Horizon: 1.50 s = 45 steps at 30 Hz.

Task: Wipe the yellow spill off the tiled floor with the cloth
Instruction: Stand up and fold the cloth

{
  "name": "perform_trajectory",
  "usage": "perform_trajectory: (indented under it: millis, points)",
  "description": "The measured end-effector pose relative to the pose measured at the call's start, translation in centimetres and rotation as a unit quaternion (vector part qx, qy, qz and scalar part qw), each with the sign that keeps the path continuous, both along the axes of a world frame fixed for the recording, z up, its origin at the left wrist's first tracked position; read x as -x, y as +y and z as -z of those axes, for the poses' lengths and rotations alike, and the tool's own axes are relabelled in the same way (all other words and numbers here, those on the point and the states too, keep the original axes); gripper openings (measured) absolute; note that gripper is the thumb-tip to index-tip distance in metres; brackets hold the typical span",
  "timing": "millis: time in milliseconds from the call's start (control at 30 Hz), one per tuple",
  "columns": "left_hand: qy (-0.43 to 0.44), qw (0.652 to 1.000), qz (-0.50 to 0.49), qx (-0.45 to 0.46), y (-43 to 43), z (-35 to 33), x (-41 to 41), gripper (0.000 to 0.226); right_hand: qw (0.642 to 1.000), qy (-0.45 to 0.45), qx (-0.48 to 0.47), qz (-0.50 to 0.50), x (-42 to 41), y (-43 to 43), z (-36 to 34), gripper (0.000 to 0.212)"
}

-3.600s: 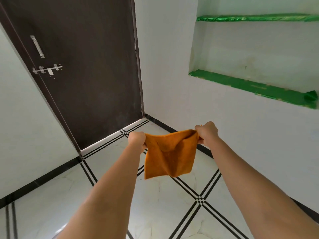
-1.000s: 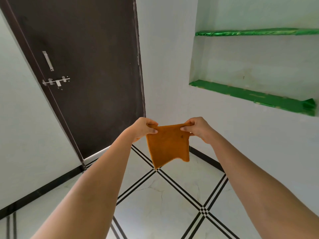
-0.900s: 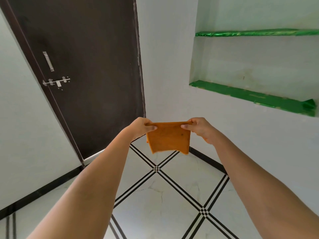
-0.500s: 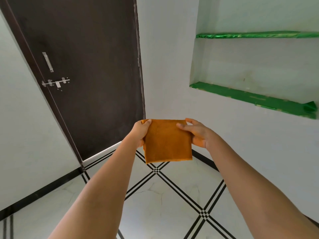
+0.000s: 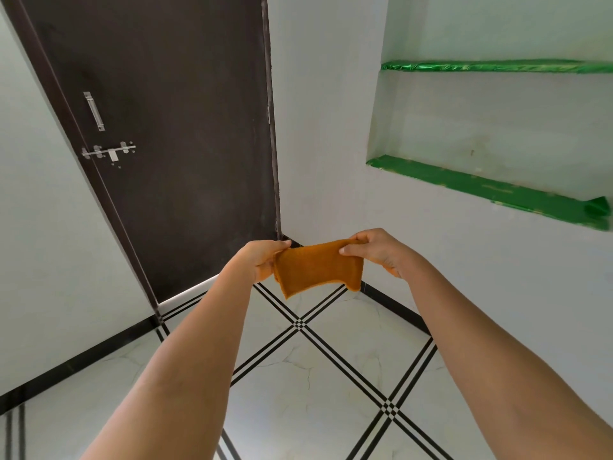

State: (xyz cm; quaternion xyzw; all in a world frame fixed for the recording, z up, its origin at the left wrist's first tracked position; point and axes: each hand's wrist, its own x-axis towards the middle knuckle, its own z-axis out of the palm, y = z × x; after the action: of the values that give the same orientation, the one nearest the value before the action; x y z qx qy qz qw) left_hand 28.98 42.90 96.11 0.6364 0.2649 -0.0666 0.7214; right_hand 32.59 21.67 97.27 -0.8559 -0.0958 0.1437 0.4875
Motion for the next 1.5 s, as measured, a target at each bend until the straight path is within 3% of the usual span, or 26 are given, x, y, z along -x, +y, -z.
perform_trajectory:
  millis: [133, 400, 767, 933, 1067, 1133, 1433, 1500]
  points:
    - [-0.006, 1.0, -0.009, -0.001, -0.3, 0.8, -0.1, 0.045, 0.997, 0.028, -0.06, 0.028, 0.4, 0.1, -0.5, 0.041]
    - [-0.062, 0.99, 0.046, -0.117, -4.3, 3.8, 1.0, 0.028, 0.975, 0.093, -0.111, 0.168, 3.3, -1.0, 0.5, 0.053]
    - [-0.059, 0.952, 0.261, -0.147, -17.0, 9.3, 6.3, 0.04, 0.87, 0.133, -0.208, 0.427, 13.2, -10.1, 6.3, 0.051]
    - [-0.103, 0.895, 0.382, -0.207, -25.0, 10.7, 11.3, 0.043, 0.8, 0.108, -0.262, 0.529, 21.5, -17.1, 8.3, 0.047]
    - [-0.113, 0.824, 0.509, -0.222, -34.9, 12.0, 18.8, 0.042, 0.714, 0.084, -0.29, 0.632, 31.7, -25.1, 9.7, 0.049]
    - [-0.123, 0.814, 0.521, -0.225, -37.2, 12.3, 20.7, 0.042, 0.699, 0.086, -0.292, 0.647, 34.3, -26.9, 10.2, 0.049]
    - [-0.153, 0.684, 0.69, -0.179, -58.1, 14.2, 43.3, 0.041, 0.538, 0.005, -0.301, 0.787, 59.8, -42.2, 12.1, 0.052]
    - [-0.161, 0.639, 0.733, -0.171, -62.1, 14.4, 49.0, 0.041, 0.49, -0.008, -0.3, 0.819, 65.9, -44.9, 12.6, 0.05]
